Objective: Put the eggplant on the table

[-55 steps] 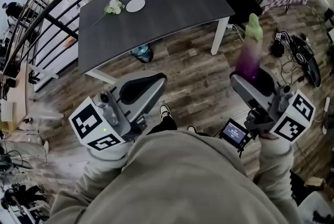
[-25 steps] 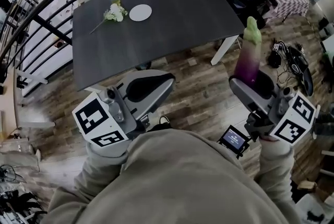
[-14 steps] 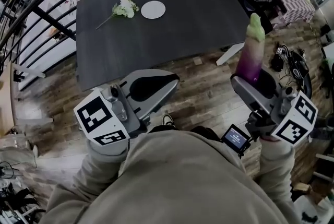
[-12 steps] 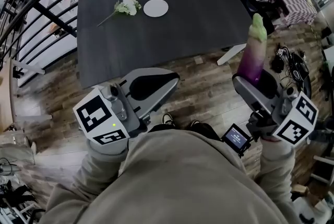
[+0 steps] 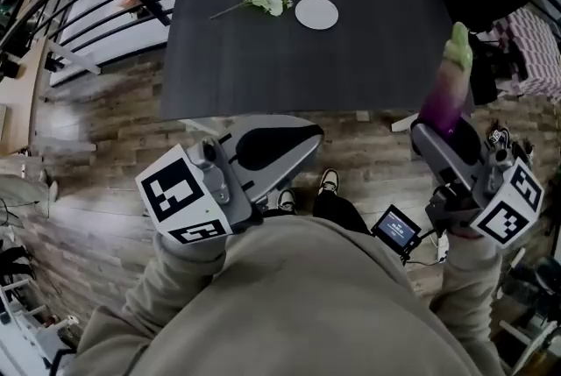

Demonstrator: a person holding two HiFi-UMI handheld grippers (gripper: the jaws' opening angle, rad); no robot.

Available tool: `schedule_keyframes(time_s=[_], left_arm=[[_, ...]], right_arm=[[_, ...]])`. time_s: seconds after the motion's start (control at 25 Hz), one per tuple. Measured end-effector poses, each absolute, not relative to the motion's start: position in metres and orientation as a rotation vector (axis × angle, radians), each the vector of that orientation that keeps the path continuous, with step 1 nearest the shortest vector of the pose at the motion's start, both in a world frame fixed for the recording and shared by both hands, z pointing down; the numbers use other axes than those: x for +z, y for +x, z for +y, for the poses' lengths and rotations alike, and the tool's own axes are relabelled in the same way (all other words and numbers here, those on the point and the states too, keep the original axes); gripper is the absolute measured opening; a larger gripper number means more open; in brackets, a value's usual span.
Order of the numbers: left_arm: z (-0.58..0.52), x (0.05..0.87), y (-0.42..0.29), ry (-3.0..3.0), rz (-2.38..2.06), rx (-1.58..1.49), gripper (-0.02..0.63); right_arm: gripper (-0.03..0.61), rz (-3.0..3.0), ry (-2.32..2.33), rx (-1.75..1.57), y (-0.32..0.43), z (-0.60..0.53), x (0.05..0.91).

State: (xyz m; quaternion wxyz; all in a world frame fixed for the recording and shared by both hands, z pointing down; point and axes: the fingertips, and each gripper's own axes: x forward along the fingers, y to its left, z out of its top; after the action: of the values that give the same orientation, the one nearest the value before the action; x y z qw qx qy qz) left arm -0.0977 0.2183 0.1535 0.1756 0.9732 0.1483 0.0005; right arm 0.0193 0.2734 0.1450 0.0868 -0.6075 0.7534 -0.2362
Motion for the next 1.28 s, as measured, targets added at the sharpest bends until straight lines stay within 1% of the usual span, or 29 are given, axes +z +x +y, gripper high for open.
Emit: schedule_keyframes(time_s=[0.24, 0.44, 0.96, 1.28], left_arm=[[0.195, 0.144, -0.088, 2.814, 0.246, -0.013, 0.005], [0.203, 0.140, -0.053, 2.820, 0.261, -0.023, 0.005], [0.215, 0.118, 0.058, 2.841, 0.279, 0.014, 0.005], [0.226, 0.129, 0.105, 2.835, 0.371, 0.093, 0.005]], right_arm=[[0.230, 2.352, -1.702, -0.653, 0.033, 0.242, 0.130], [0.230, 2.349, -1.683, -0.647, 0.069, 0.246, 0.131], [0.230, 2.183, -1.695, -0.629, 0.191, 0.312, 0.142], [0.230, 2.081, -1.769, -0.639, 0.234, 0.337, 0.162]])
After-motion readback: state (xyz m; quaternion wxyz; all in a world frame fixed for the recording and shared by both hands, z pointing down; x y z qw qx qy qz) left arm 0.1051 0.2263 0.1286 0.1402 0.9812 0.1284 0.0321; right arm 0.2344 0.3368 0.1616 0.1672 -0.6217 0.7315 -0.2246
